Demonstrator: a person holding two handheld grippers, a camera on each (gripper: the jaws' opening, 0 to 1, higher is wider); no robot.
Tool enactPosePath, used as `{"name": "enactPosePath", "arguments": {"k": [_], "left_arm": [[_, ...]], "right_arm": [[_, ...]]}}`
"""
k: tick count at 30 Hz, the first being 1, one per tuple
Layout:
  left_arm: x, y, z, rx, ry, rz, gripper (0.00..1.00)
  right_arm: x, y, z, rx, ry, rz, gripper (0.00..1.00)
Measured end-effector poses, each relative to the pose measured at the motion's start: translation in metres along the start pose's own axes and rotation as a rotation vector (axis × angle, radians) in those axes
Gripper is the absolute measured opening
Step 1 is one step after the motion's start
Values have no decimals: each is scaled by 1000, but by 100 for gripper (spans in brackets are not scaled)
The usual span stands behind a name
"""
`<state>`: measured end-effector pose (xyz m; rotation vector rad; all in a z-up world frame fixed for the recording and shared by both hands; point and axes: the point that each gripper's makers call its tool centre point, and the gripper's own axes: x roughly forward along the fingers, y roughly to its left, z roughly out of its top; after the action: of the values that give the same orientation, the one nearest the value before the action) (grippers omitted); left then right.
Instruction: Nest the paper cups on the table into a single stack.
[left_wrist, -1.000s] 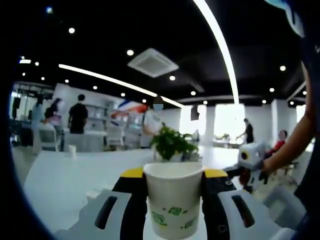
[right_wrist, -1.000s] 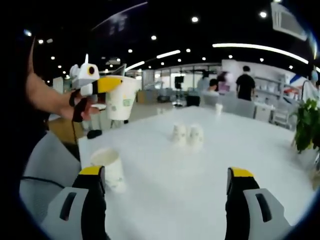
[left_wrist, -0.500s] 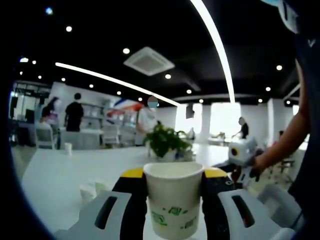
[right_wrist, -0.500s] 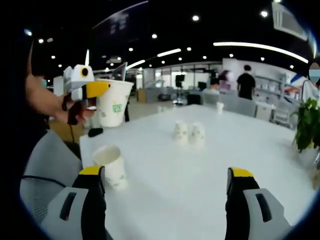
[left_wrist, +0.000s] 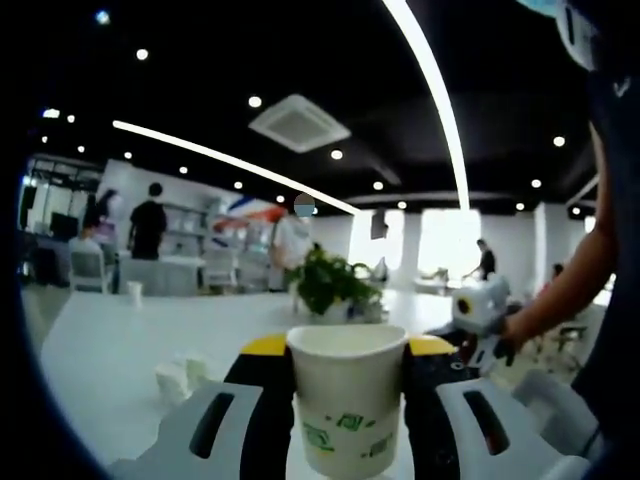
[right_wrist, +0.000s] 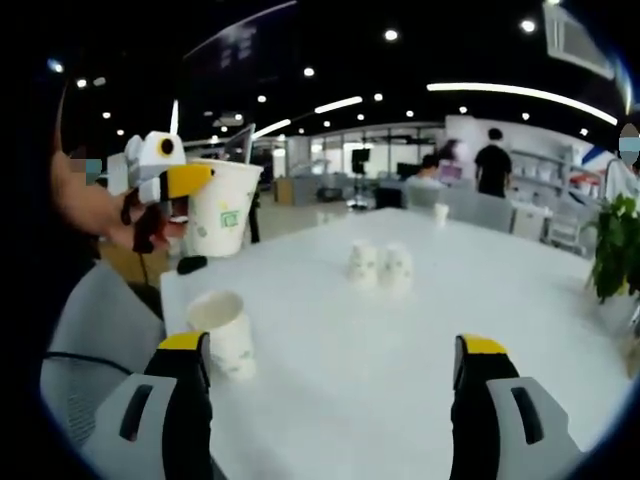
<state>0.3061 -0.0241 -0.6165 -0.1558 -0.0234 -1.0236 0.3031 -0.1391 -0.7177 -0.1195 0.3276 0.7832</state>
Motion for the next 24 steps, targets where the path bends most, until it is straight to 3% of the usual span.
{"name": "enactPosePath", "arguments": {"k": [6, 24], "left_arm": [[-3, -3, -15, 27, 28, -20, 39], [-9, -1, -50, -25, 59, -13, 39]], "right_arm": [[-1, -1, 0, 4, 6, -1, 100], [2, 3, -8, 11, 35, 8, 100]]}}
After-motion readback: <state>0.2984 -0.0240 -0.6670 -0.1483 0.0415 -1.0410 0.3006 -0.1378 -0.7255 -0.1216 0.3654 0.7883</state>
